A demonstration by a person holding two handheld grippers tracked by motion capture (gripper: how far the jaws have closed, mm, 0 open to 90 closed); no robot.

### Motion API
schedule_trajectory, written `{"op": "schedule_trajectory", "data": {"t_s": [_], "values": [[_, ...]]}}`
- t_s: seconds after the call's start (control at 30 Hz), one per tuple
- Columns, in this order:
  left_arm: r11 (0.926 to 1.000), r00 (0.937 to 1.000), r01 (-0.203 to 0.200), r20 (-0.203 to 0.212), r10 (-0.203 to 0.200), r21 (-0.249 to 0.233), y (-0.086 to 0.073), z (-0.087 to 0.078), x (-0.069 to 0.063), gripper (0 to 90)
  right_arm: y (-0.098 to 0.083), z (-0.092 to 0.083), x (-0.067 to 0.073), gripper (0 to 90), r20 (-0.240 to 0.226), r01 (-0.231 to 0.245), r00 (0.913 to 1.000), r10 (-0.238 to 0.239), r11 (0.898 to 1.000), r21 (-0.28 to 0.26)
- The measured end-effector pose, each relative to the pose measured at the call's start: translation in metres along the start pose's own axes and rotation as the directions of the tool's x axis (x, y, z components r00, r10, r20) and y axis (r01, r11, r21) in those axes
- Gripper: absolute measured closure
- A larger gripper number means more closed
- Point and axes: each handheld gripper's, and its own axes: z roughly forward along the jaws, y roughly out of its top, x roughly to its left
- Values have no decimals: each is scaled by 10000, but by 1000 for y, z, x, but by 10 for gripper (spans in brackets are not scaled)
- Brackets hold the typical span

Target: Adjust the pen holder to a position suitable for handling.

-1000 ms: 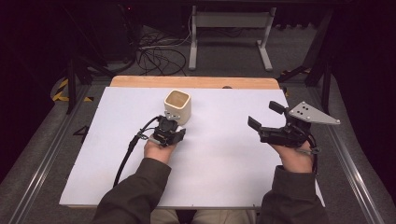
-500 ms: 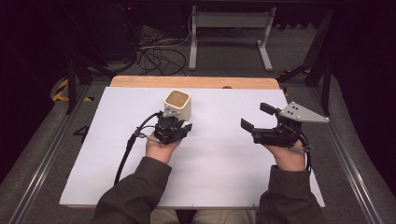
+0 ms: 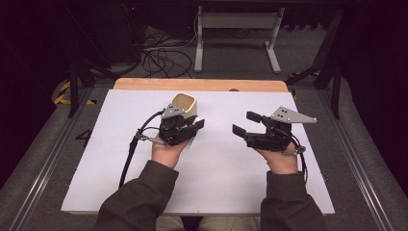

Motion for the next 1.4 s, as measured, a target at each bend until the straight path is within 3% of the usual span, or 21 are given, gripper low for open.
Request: {"op": "schedule_trajectory", "data": {"t_s": [0.33, 0.73, 0.87, 0.97, 1.0, 1.03, 1.1, 1.3, 1.33, 1.37, 1.4], "values": [[9975, 9981, -312, 510, 344, -631, 13, -7, -16, 654, -5, 15, 4, 303, -733, -410, 9964, 420, 9991, 148], [9914, 9950, -419, 854, 527, -1237, 20, -9, -30, 653, -12, 35, 13, 379, -1711, -1025, 9794, 1075, 9940, 380], [9883, 9939, -398, 964, 544, -1475, 21, -8, -33, 653, -15, 41, 15, 400, -1973, -1318, 9708, 1364, 9906, 362], [9873, 9932, -370, 1031, 534, -1545, 22, -8, -35, 653, -17, 48, 17, 424, -2295, -1711, 9574, 1750, 9846, 369], [9873, 9932, -379, 1033, 543, -1541, 22, -7, -35, 653, -17, 48, 17, 424, -2295, -1711, 9574, 1750, 9846, 369], [9874, 9929, -364, 1066, 533, -1543, 22, -7, -36, 653, -18, 50, 18, 435, -2461, -1856, 9507, 1888, 9819, 365], [9866, 9923, -372, 1110, 553, -1586, 22, -6, -37, 653, -18, 51, 19, 439, -2511, -1904, 9485, 1934, 9810, 362], [9843, 9913, -315, 1206, 530, -1737, 22, -6, -41, 653, -21, 57, 21, 469, -2881, -2341, 9281, 2358, 9713, 408], [9835, 9910, -325, 1219, 548, -1780, 22, -6, -41, 653, -23, 59, 21, 501, -2985, -2490, 9214, 2488, 9678, 380], [9824, 9906, -304, 1255, 542, -1844, 23, -7, -41, 653, -23, 59, 21, 501, -2985, -2490, 9214, 2488, 9678, 380], [9814, 9902, -289, 1291, 541, -1897, 23, -7, -42, 653, -24, 60, 21, 515, -3092, -2612, 9151, 2590, 9647, 350]]}}
